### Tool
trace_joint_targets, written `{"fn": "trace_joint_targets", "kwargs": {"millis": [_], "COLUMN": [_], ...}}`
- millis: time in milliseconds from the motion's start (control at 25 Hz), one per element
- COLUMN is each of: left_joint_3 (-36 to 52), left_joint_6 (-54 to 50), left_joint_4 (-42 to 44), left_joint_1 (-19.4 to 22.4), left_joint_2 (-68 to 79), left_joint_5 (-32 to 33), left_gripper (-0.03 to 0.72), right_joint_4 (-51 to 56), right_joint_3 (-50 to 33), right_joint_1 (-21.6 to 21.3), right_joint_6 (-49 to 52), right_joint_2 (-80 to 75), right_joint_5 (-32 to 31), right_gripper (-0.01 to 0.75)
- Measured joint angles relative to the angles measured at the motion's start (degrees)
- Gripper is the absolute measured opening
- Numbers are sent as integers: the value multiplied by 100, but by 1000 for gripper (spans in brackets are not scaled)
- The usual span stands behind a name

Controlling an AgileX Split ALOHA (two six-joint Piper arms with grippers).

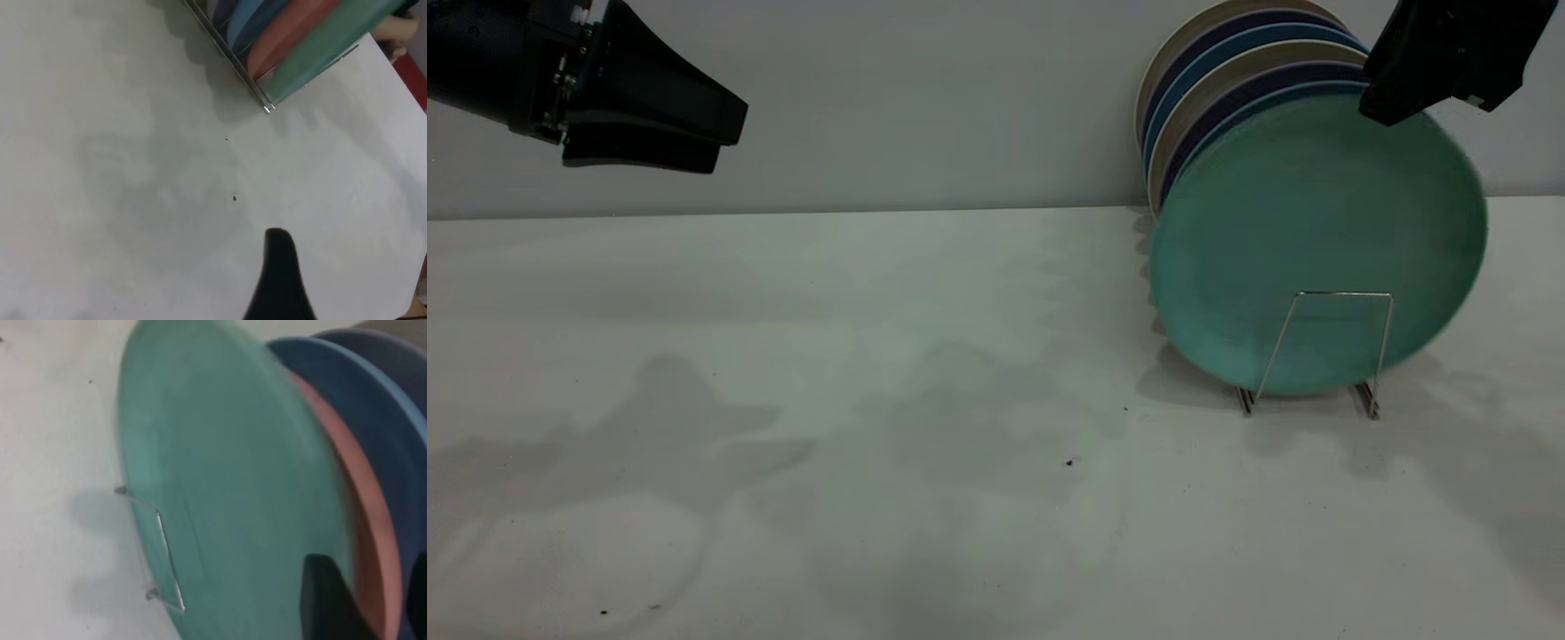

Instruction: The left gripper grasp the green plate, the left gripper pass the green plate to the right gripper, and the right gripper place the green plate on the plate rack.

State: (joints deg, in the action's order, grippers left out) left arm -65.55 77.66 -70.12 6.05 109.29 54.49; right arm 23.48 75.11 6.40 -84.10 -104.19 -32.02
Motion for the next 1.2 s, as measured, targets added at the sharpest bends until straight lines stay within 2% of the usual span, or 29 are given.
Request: {"fn": "trace_joint_targets", "kwargs": {"millis": [120, 320, 440, 560, 680, 800, 1000, 1200], "left_joint_3": [0, 0, 0, 0, 0, 0, 20, 47], "left_joint_6": [0, -99, -473, -869, -1733, -2975, -5004, -5875], "left_joint_4": [0, 0, 38, 306, 954, 2111, 3834, 5023], "left_joint_1": [0, 0, 0, 0, 0, 0, 0, 0], "left_joint_2": [0, -16, -223, -715, -1476, -2345, -3842, -5190], "left_joint_5": [0, 43, 70, 191, 413, 651, 1125, 1240], "left_gripper": [591, 591, 591, 591, 591, 591, 591, 591], "right_joint_4": [0, 0, 0, -45, -457, -1028, -1624, -1685], "right_joint_3": [0, 0, 0, 0, 0, -60, -873, -2379], "right_joint_1": [0, 0, 0, 0, 0, 0, 0, 0], "right_joint_6": [7, 184, 1011, 2615, 4665, 5873, 6739, 7070], "right_joint_2": [0, 223, 699, 1349, 2063, 2701, 3597, 4613], "right_joint_5": [0, -191, -789, -1673, -2703, -3629, -3839, -3851], "right_gripper": [365, 377, 377, 377, 377, 377, 377, 377]}}
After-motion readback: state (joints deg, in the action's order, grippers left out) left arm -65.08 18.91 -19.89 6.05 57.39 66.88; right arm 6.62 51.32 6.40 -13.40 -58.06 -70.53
